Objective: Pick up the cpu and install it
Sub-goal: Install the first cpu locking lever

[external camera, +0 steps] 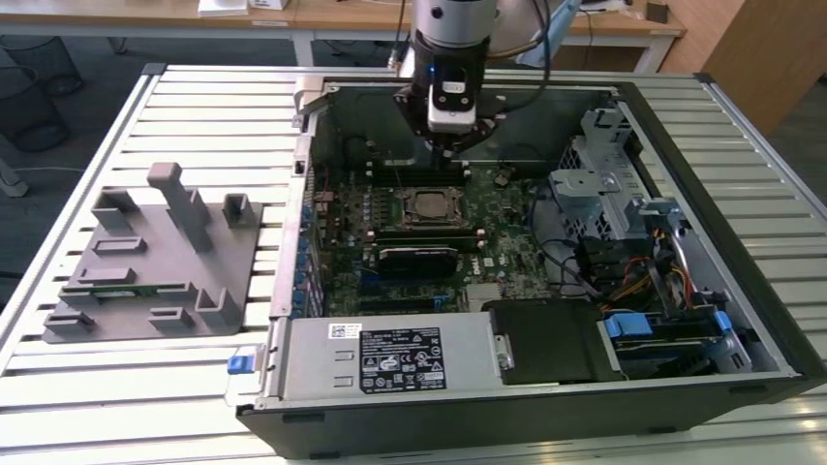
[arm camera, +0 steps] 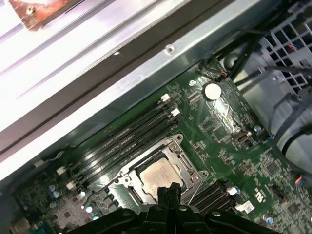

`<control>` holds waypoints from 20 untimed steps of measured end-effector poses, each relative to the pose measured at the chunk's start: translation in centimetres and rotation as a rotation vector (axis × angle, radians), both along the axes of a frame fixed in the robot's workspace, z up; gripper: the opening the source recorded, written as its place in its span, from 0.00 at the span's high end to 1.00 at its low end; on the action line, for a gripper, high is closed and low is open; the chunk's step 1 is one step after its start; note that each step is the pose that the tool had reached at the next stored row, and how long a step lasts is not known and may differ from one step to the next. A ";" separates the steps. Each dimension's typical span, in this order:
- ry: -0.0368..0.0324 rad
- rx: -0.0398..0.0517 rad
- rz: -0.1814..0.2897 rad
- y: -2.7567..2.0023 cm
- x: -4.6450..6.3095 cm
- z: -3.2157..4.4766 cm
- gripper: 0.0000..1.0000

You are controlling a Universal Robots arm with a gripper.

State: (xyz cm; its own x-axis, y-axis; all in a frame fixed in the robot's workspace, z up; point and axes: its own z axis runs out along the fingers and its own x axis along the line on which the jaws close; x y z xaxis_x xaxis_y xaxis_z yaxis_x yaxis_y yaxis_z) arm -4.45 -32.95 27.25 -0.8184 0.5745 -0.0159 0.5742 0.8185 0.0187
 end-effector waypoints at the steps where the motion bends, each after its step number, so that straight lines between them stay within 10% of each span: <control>1: 0.0000 0.0000 0.018 0.00 0.0 -0.02 0.89; 20: 0.0000 0.0000 0.354 0.00 0.0 -0.18 0.89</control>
State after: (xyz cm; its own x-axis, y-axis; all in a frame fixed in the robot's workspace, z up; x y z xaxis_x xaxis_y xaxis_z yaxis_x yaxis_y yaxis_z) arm -4.45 -32.94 27.07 -0.9667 0.2554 -0.0159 0.2551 0.9667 0.0187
